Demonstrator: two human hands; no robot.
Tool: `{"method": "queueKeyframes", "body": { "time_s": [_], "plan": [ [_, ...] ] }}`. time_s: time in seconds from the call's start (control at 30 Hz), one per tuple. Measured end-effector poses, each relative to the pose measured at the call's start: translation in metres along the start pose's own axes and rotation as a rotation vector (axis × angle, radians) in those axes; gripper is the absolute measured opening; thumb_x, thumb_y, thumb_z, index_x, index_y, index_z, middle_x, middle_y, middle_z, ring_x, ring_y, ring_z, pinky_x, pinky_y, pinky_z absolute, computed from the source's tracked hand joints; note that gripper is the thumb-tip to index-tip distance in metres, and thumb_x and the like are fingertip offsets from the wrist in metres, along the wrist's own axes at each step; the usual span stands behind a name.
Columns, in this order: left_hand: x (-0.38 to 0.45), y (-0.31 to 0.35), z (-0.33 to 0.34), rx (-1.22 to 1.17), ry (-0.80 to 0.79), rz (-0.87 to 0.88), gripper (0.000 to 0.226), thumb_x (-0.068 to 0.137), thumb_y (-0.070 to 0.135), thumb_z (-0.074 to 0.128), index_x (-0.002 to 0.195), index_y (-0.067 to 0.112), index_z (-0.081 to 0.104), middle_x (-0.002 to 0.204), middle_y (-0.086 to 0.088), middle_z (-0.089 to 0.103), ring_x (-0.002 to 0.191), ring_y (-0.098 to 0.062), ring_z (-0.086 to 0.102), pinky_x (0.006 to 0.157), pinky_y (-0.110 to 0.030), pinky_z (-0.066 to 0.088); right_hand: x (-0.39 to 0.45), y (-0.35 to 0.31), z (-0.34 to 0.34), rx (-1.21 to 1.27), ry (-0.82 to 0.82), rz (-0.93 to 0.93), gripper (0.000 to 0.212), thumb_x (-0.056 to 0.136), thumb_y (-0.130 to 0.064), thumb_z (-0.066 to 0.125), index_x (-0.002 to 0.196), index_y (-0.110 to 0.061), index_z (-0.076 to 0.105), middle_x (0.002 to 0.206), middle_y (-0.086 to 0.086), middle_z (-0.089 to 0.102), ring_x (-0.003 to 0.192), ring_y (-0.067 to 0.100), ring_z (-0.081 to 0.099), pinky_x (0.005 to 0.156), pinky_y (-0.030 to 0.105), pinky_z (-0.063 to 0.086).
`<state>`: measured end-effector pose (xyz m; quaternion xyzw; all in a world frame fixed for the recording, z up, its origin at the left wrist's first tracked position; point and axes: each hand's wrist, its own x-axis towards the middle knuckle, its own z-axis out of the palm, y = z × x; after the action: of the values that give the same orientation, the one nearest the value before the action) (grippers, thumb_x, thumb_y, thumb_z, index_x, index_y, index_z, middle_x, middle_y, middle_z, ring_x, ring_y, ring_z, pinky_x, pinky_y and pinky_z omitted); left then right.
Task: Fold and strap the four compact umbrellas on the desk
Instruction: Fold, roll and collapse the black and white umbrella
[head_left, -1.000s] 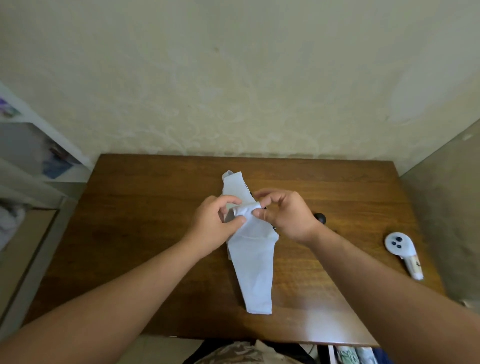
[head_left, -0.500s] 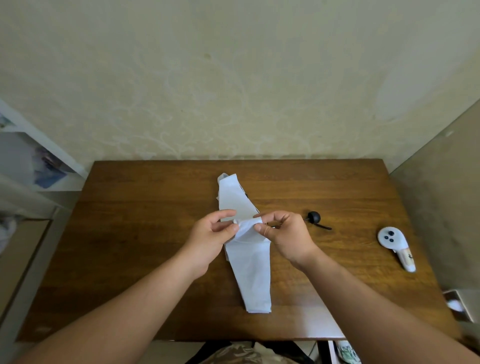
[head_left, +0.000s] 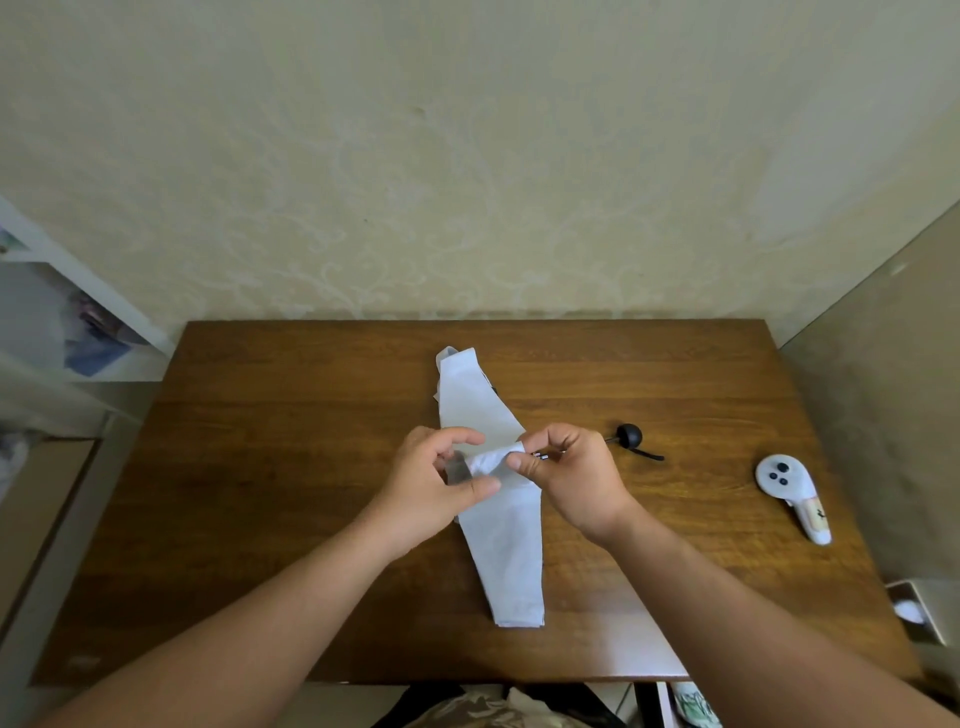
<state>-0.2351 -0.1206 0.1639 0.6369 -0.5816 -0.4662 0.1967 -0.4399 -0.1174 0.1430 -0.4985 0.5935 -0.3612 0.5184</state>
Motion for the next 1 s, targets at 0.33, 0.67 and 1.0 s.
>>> {"method": "queueKeyframes", "body": {
  "time_s": [0.33,0.67,1.0],
  "plan": [
    [0.005,-0.016,0.001,0.447,0.149,0.319,0.024,0.097,0.042,0.068,0.117,0.034,0.079,0.116,0.017,0.067,0.107,-0.002,0.052,0.088,-0.021,0.046,-0.003,0.007,-0.008,-0.171,0.034,-0.051,0.032,0.079,-0.026,0.091,0.098,-0.038,0.068,0.106,-0.016,0.072,0.107,0.006,0.066,0.091,0.023,0.054],
    [0.002,-0.022,-0.002,0.227,0.099,0.354,0.029,0.099,0.032,0.067,0.127,0.031,0.075,0.123,0.018,0.07,0.115,-0.005,0.057,0.094,-0.024,0.05,0.022,0.007,-0.006,-0.682,-0.105,-0.314,0.01,0.086,-0.023,0.084,0.084,-0.021,0.075,0.09,-0.01,0.07,0.094,0.012,0.06,0.09,0.036,0.051],
    [0.029,-0.047,0.021,0.44,-0.038,0.345,0.054,0.083,0.026,0.087,0.133,0.031,0.065,0.13,0.012,0.067,0.115,-0.008,0.062,0.088,-0.018,0.051,0.011,0.022,-0.005,-0.601,-0.163,-0.374,0.038,0.072,0.007,0.081,0.079,-0.03,0.074,0.086,-0.013,0.07,0.086,0.009,0.063,0.081,0.026,0.051]
  ]
}}
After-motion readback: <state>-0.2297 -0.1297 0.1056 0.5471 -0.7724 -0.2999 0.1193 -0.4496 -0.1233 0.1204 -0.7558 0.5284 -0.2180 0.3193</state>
